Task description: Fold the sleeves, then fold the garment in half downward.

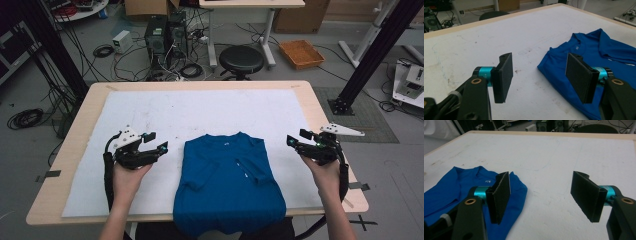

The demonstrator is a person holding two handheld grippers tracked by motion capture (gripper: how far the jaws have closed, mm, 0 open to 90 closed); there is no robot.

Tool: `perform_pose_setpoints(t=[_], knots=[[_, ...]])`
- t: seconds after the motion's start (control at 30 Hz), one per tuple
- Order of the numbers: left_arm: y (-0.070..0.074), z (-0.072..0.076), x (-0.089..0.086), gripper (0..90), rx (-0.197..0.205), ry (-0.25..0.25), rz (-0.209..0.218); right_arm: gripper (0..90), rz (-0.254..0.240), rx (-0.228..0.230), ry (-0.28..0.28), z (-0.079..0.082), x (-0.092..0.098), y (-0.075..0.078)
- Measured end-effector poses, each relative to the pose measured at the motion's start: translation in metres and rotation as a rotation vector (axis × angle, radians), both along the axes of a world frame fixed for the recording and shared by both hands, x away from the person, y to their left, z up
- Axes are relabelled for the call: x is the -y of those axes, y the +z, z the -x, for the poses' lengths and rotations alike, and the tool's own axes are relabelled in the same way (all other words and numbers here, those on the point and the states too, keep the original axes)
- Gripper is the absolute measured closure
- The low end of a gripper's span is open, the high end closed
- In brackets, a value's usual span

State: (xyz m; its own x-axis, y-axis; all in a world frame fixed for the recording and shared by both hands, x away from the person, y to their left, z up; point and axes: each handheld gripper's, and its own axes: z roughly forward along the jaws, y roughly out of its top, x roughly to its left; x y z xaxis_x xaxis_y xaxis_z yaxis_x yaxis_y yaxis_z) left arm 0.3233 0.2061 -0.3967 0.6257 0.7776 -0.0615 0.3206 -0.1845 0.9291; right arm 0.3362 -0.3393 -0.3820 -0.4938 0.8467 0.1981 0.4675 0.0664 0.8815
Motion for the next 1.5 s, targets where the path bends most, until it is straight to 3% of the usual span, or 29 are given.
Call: perform_pose_setpoints(t=[0.43, 0.7, 0.8, 0.9, 1.0, 1.03, 1.1, 1.17, 1.4, 1.47, 1.5], knots=[[-0.001, 0.001, 0.007, 39.0, -0.004, -0.016, -0.008, 31.6, -0.004, -0.001, -0.017, -0.001, 0.003, -0.001], [-0.004, -0.001, 0.015, 39.0, -0.030, -0.017, -0.013, 32.9, 0.004, -0.014, -0.024, -0.003, 0.003, -0.005], [-0.006, -0.003, 0.019, 39.0, -0.060, -0.009, -0.006, 35.9, 0.014, -0.023, -0.020, -0.004, 0.000, -0.008], [-0.011, -0.009, 0.030, 40.1, -0.109, 0.003, -0.012, 44.6, 0.034, -0.042, 0.011, -0.007, -0.009, -0.014], [-0.013, -0.015, 0.036, 43.6, -0.135, 0.011, -0.025, 49.7, 0.059, -0.067, 0.029, -0.013, -0.020, -0.022], [-0.017, -0.021, 0.041, 44.1, -0.168, 0.013, -0.011, 51.7, 0.069, -0.073, 0.036, -0.016, -0.023, -0.025], [-0.019, -0.023, 0.043, 48.4, -0.184, 0.011, -0.008, 55.4, 0.091, -0.099, 0.041, -0.021, -0.031, -0.030], [-0.027, -0.031, 0.052, 49.0, -0.236, 0.019, -0.031, 58.2, 0.116, -0.123, 0.056, -0.025, -0.040, -0.035], [-0.038, -0.039, 0.064, 49.7, -0.293, 0.047, -0.075, 65.1, 0.163, -0.201, 0.097, -0.037, -0.067, -0.051], [-0.041, -0.040, 0.065, 56.4, -0.305, 0.042, -0.091, 75.1, 0.194, -0.211, 0.113, -0.040, -0.073, -0.055], [-0.044, -0.041, 0.067, 66.4, -0.310, 0.043, -0.107, 85.9, 0.213, -0.218, 0.119, -0.041, -0.076, -0.058]])
